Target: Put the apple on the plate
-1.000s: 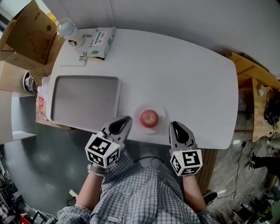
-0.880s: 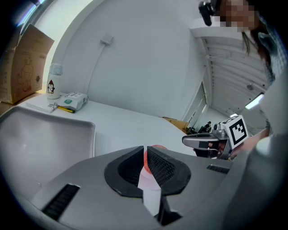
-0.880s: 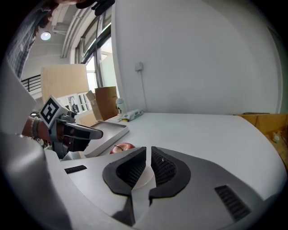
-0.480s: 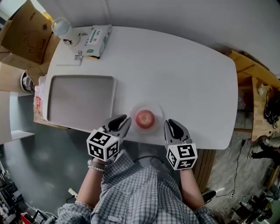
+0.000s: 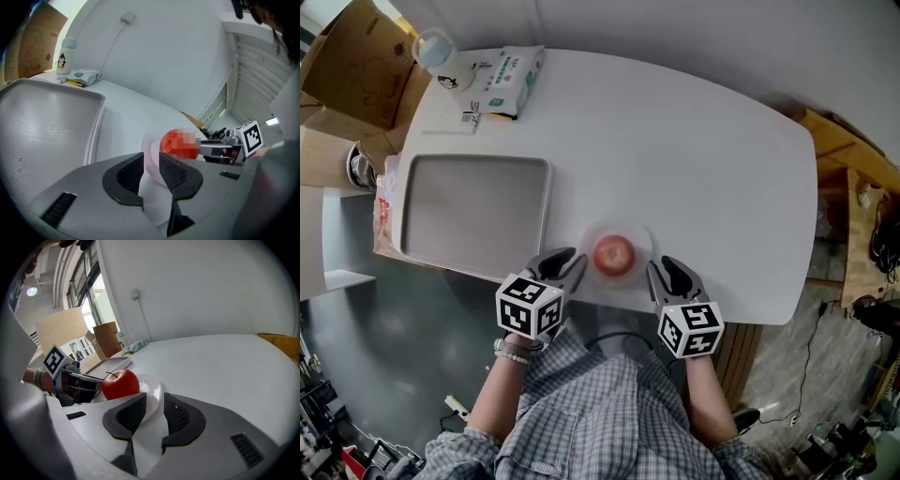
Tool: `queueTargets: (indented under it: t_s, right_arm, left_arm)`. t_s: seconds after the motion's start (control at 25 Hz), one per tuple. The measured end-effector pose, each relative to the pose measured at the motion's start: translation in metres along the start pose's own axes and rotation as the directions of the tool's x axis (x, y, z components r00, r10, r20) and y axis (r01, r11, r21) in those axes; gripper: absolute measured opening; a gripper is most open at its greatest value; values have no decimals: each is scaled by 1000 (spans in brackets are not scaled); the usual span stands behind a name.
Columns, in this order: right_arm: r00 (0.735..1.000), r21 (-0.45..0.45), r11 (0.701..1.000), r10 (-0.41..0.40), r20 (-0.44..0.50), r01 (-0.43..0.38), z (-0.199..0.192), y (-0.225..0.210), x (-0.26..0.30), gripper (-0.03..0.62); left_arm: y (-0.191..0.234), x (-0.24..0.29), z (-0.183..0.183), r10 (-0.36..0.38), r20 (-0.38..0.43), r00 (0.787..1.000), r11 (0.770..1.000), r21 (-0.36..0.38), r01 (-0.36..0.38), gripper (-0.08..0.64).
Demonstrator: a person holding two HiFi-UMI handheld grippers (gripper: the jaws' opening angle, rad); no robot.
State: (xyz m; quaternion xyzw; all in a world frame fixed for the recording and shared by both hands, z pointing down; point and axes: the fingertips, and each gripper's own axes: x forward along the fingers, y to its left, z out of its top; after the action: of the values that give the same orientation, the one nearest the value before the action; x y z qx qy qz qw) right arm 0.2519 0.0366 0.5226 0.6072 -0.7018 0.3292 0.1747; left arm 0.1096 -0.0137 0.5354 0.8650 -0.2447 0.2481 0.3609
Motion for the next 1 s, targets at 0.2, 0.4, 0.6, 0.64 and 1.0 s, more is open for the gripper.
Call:
queueTargets:
  t_s: [0.2,0.4,0.6,0.64,1.0]
  right_arm:
    - [1000,42,999,16,-26,-15,-6,-4,9,94]
    - [998,64,998,26,-59,-23,-13,-6,16,94]
    - [996,60,998,36,-82,-32,-15,-4,22,94]
    - [996,58,998,39,-86,-34,-15,-3,23,94]
    - [991,65,998,28,-132,-20,-19,-3,27,94]
  left_arm:
    - [4,5,-3,21,-10,1000,999,-36,-21,84]
    - [7,9,-8,54,-26,998,997,-60,-56,84]
    - [12,12,-12,71,-45,996,994,-78,-75,84]
    - [12,12,-12,73,-49,996,994,-82,-77,84]
    - [15,16,-13,89,-83,993,991,-96,-96,83]
